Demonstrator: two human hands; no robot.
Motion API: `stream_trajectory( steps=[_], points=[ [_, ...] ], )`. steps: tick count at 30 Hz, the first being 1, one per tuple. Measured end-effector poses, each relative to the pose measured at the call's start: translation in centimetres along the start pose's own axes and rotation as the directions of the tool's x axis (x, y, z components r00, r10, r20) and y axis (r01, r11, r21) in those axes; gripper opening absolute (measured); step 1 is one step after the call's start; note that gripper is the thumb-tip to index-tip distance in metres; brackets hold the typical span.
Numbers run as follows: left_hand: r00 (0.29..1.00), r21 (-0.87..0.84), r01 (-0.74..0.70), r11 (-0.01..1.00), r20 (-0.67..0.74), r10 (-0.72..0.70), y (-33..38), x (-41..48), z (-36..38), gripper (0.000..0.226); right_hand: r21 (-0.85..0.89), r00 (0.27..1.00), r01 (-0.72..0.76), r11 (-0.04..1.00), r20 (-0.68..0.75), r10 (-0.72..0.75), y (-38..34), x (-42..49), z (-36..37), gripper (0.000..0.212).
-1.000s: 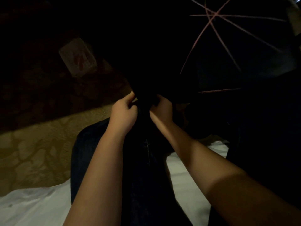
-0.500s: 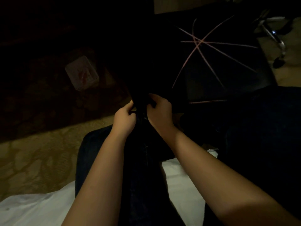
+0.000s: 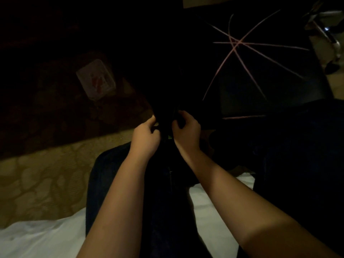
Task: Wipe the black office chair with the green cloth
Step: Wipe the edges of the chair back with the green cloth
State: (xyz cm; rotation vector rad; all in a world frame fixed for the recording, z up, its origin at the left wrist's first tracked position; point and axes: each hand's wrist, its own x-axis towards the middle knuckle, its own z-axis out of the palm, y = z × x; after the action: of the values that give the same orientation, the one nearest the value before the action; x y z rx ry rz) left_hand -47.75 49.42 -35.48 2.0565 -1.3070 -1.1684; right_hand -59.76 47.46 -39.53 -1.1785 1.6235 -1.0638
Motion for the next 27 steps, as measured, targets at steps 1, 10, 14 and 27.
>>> stream_trajectory(
  steps=[1, 10, 14, 27],
  points=[
    [1.0, 0.013, -0.01, 1.0, -0.002, 0.01, 0.0, 0.0, 0.0, 0.055, 0.004, 1.0, -0.011, 1.0, -0.014, 0.011, 0.5, 0.0, 0.3, 0.025],
    [0.997, 0.069, -0.08, 0.994, 0.014, 0.079, -0.2, 0.4, -0.5, 0.047, -0.097, 0.998, -0.067, 0.993, -0.025, 0.065, 3.6, -0.4, 2.1, 0.024],
    [0.997, 0.071, -0.08, 0.994, 0.02, 0.079, -0.1, 0.1, -0.7, 0.047, -0.121, 0.975, -0.207, 0.971, 0.059, 0.215, 5.0, -0.6, 2.2, 0.027],
    [0.999, -0.016, -0.028, 0.999, 0.022, 0.029, 1.1, -1.0, -0.4, 0.06, -0.012, 0.99, 0.011, 1.0, 0.143, -0.009, -0.1, -1.1, -0.2, 0.021]
  ],
)
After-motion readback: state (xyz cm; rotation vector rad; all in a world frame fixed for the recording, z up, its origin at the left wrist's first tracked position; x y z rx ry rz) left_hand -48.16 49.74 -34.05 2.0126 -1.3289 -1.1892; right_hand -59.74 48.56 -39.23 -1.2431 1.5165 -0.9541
